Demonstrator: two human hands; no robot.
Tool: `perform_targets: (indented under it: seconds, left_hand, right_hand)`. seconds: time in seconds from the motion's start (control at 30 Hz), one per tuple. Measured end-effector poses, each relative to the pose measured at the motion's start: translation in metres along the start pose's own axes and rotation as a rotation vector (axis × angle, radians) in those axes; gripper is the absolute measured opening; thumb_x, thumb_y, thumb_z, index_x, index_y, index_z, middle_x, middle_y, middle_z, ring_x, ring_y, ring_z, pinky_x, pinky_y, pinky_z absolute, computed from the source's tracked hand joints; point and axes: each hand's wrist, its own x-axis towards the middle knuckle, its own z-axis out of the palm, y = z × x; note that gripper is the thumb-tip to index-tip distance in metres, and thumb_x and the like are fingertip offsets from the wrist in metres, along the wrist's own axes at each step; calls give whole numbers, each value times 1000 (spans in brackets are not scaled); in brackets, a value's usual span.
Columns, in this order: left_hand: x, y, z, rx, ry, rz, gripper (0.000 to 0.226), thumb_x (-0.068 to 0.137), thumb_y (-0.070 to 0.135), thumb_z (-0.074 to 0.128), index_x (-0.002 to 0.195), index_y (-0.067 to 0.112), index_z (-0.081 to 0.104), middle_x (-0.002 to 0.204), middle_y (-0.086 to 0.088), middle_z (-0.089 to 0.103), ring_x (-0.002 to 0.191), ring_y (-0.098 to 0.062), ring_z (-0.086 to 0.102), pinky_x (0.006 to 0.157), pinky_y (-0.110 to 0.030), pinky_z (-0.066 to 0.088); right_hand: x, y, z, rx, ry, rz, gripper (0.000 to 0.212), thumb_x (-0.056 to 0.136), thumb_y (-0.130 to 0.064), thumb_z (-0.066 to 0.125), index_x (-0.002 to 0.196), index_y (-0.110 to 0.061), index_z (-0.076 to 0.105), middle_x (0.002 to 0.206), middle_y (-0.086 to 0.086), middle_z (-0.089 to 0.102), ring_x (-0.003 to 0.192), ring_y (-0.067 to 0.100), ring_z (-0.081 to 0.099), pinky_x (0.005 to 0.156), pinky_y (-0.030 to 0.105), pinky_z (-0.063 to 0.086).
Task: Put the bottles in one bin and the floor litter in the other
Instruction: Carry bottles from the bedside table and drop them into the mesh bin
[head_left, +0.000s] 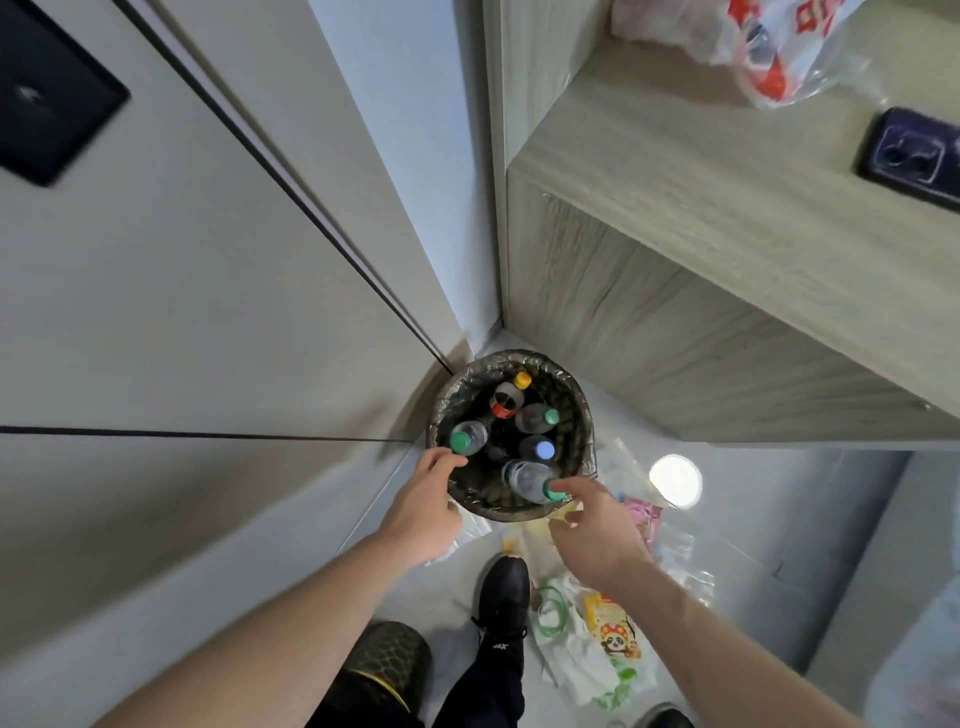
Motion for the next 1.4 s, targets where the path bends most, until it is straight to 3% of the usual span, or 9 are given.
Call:
perform_targets:
  seconds: [0.1,0.37,0.53,0.7,0.8,1.0,1.17,1.4]
  left_hand:
    - [-39,11,-11,-4,21,15,61,90,-1,50,145,26,46,147,18,29,126,-12,52,107,-29,44]
    - [-200,95,-50,92,-20,132,54,94,10,53,143,30,45,149,21,27,133,-9,45,109,-30,41]
    - [-300,157,-51,90,36,163,52,94,15,59,143,28,46,147,16,32,136,-10,41,112,-27,37]
    - [-400,215,-15,180,6,181,57,95,25,59,149,28,39,154,14,25,144,-12,30,117,-33,34]
    - [-445,253,12,237,21,227,57,95,31,60,148,30,40,155,12,24,144,-15,29,117,-36,35]
    - [-489,333,57,548,-67,440,68,95,37,53,157,28,26,166,2,11,152,-24,18,122,-39,25]
    - [-512,382,61,673,-82,617,63,99,48,44,157,33,26,168,3,7,154,-23,10,124,-38,17]
    - [-524,428,73,845,-218,826,67,99,43,43,160,35,16,169,10,-9,156,-17,-7,126,-44,14]
  right_hand:
    - [-41,-1,-20,-32,4,-29,51,88,-19,60,135,-38,57,142,-10,52,119,15,59,94,36,54]
    - [-214,-25,-89,-17,13,-98,52,92,-24,64,141,-32,52,147,-11,46,130,16,52,104,30,46]
    - [-326,-12,-125,53,34,-121,55,91,-28,63,144,-34,48,149,-15,44,127,11,53,101,23,45]
    - [-428,34,-152,13,58,-139,59,93,-28,64,148,-29,45,154,-9,40,135,14,48,102,14,32]
    - [-482,76,-170,-129,80,-170,65,93,-31,62,153,-30,37,163,-5,29,147,20,34,117,27,29]
    - [-571,156,-197,-118,210,-49,70,94,-34,60,157,-28,31,167,1,18,155,24,15,126,36,18]
    - [-621,193,-205,36,375,32,71,94,-39,59,158,-31,27,168,-4,15,154,21,15,123,34,20]
    - [-680,229,-190,253,541,171,71,95,-45,55,158,-38,22,168,-12,8,155,17,12,124,37,22]
